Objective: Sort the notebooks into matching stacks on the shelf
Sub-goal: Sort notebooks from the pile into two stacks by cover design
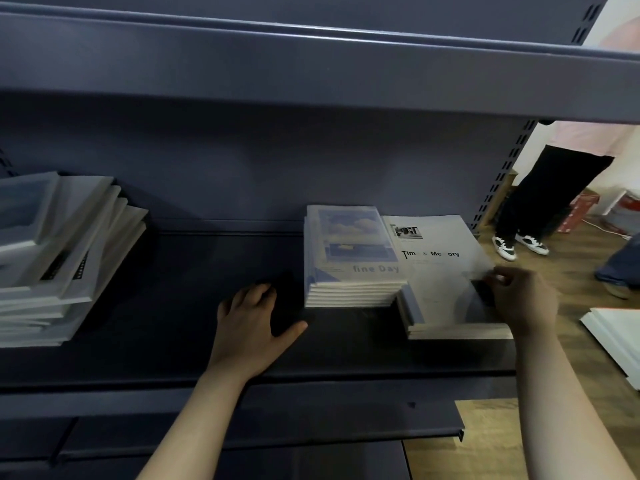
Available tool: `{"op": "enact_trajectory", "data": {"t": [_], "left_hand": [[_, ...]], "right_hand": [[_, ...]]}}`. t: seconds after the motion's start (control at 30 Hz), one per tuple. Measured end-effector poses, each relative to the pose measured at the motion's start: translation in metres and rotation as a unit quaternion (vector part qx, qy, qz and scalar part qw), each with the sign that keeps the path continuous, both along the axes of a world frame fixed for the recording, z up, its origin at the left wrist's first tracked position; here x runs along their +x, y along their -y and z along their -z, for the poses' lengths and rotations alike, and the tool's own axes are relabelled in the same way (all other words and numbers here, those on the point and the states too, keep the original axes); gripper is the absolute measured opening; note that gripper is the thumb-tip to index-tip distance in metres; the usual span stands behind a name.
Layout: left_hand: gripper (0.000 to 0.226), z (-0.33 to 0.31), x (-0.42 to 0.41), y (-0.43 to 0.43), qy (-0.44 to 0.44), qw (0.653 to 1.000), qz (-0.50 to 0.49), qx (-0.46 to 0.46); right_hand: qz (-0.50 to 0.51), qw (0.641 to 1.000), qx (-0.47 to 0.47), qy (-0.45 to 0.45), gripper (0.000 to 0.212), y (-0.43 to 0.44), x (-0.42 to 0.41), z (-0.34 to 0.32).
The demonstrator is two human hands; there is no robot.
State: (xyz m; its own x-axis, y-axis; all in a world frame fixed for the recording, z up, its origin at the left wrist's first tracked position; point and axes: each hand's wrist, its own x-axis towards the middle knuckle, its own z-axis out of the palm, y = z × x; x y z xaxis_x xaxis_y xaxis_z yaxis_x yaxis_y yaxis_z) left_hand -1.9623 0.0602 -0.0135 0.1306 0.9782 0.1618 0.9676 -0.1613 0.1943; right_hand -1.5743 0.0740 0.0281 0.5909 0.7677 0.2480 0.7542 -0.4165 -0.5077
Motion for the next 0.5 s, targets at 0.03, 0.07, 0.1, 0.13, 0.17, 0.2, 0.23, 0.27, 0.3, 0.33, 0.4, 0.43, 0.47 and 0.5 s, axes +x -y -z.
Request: {"op": "enact_trajectory", "data": {"t": [0.03, 0.07, 0.1, 0.13, 0.17, 0.2, 0.23, 0.27, 0.3, 0.33, 0.4, 0.43, 0.47, 0.5], "left_hand": [[0.084, 0.000, 0.000, 0.000, 0.002, 1.000, 0.000, 0.000], [0.084, -0.001, 0.000, 0.001, 0.004, 1.000, 0.000, 0.000], [0.083, -0.002, 0.000, 0.002, 0.005, 1.000, 0.000, 0.000], [0.083, -0.003, 0.000, 0.002, 0.005, 1.000, 0.000, -0.001], [0.083, -0.003, 0.000, 0.002, 0.006, 1.000, 0.001, -0.005], [0.083, -0.004, 0.000, 0.003, 0.009, 1.000, 0.003, -0.010], [0.082, -0.005, -0.001, 0.003, 0.014, 1.000, 0.007, -0.016], [0.080, -0.006, -0.002, 0.004, 0.020, 0.999, 0.013, -0.022], [0.079, -0.007, -0.004, 0.005, 0.028, 0.999, 0.018, -0.028], [0.077, -0.008, -0.007, 0.006, 0.038, 0.998, 0.023, -0.035], [0.073, -0.012, -0.013, 0.009, 0.059, 0.997, 0.026, -0.041], [0.070, -0.015, -0.017, 0.011, 0.069, 0.997, 0.023, -0.039], [0.068, -0.019, -0.022, 0.012, 0.078, 0.996, 0.018, -0.035], [0.066, -0.023, -0.028, 0.014, 0.084, 0.996, 0.014, -0.025]], "right_hand": [[-0.002, 1.000, -0.002, 0.003, 0.025, 0.000, 0.000, 0.000], [-0.005, 1.000, -0.008, 0.002, 0.024, 0.000, 0.000, 0.000], [-0.009, 1.000, -0.017, -0.002, 0.023, 0.000, -0.001, -0.001], [-0.014, 0.999, -0.030, -0.007, 0.022, -0.001, -0.002, -0.002], [-0.022, 0.999, -0.041, -0.008, 0.021, -0.001, -0.003, -0.004], [-0.028, 0.998, -0.049, -0.007, 0.021, -0.002, -0.006, -0.006], [-0.033, 0.998, -0.050, 0.000, 0.021, -0.002, -0.011, -0.009], [-0.035, 0.999, -0.040, 0.008, 0.020, -0.001, -0.017, -0.011], [-0.042, 0.999, -0.021, 0.012, 0.021, 0.000, -0.024, -0.013], [-0.058, 0.998, 0.003, 0.013, 0.023, 0.001, -0.031, -0.015], [-0.109, 0.993, 0.047, 0.022, 0.026, 0.002, -0.048, -0.015], [-0.129, 0.989, 0.064, 0.024, 0.026, 0.003, -0.058, -0.014], [-0.144, 0.986, 0.079, 0.021, 0.025, 0.003, -0.068, -0.014], [-0.155, 0.984, 0.092, 0.014, 0.024, 0.002, -0.080, -0.014]]}}
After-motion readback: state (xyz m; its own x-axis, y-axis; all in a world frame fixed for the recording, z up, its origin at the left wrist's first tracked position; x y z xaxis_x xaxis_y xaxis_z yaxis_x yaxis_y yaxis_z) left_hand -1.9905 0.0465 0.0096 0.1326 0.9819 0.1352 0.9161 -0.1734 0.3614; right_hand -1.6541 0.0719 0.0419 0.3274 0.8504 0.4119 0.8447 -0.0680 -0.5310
